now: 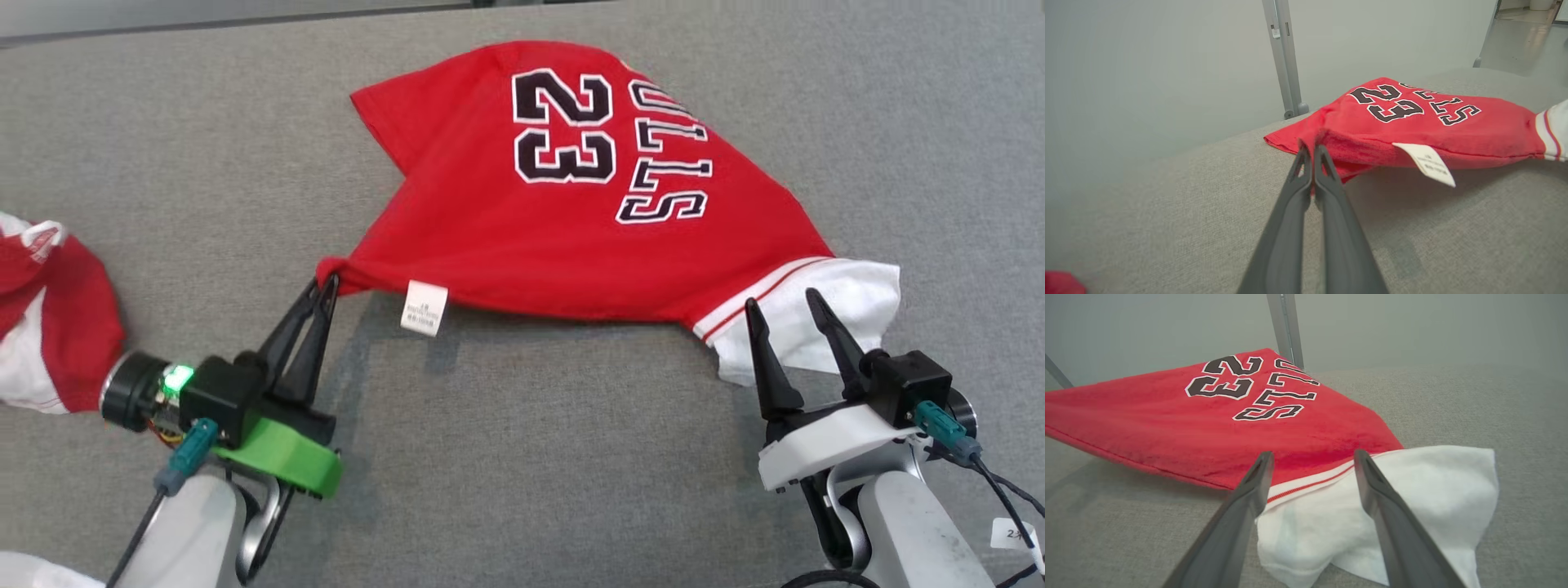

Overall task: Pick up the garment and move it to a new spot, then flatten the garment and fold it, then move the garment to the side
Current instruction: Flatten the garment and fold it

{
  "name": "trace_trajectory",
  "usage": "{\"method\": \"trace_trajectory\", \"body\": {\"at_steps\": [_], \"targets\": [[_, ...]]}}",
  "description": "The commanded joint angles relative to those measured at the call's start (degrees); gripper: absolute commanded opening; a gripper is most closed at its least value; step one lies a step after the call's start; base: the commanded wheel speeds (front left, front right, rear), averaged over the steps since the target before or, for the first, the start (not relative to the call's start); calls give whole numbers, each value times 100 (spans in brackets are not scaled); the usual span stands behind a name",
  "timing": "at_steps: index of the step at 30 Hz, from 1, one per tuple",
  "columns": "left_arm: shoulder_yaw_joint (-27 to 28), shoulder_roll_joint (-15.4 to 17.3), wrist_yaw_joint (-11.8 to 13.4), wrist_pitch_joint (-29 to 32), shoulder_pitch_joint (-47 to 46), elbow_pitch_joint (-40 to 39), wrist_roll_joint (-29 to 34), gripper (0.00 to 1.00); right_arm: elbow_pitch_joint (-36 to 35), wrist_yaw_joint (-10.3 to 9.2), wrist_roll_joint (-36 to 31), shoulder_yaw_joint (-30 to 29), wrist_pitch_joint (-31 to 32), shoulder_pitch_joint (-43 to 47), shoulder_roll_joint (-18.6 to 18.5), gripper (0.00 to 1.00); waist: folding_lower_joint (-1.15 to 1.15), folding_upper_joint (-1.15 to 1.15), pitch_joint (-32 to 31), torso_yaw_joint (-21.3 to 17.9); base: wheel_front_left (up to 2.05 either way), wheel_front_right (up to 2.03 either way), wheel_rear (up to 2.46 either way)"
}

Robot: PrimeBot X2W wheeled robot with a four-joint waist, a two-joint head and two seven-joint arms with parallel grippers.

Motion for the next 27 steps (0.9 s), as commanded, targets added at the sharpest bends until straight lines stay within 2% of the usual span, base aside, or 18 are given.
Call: {"method": "trace_trajectory", "body": {"at_steps": [1,2,6,8,12,18,22,27], "targets": [[68,-77,2,4,428,179,39,65,47,-10,16,-10,-10,162,-24,100,0,1,-506,452,0,0,0],[99,-111,2,3,564,267,61,100,55,-10,23,-3,-10,172,-33,100,0,1,-544,459,0,0,0],[200,-227,2,3,916,735,104,100,84,-10,33,0,-10,264,-71,100,0,1,-698,452,0,0,0],[386,-292,12,2,1135,1175,115,100,110,-10,37,18,-10,299,-74,100,0,1,-803,395,0,0,0],[764,-503,100,1,1416,1537,230,100,135,-10,53,-24,-10,438,-68,100,0,1,-1039,269,0,0,0],[1332,-914,238,2,1768,1296,326,100,126,-10,45,-119,-10,683,-40,100,0,1,-1271,85,0,0,0],[1580,-1148,200,2,1914,1079,392,100,133,-10,17,-176,-10,802,-7,100,0,1,-1282,-30,0,0,0],[1632,-1326,138,2,2007,896,466,100,177,-9,85,-401,-10,887,-40,100,0,1,-1230,-107,0,0,0]]}}
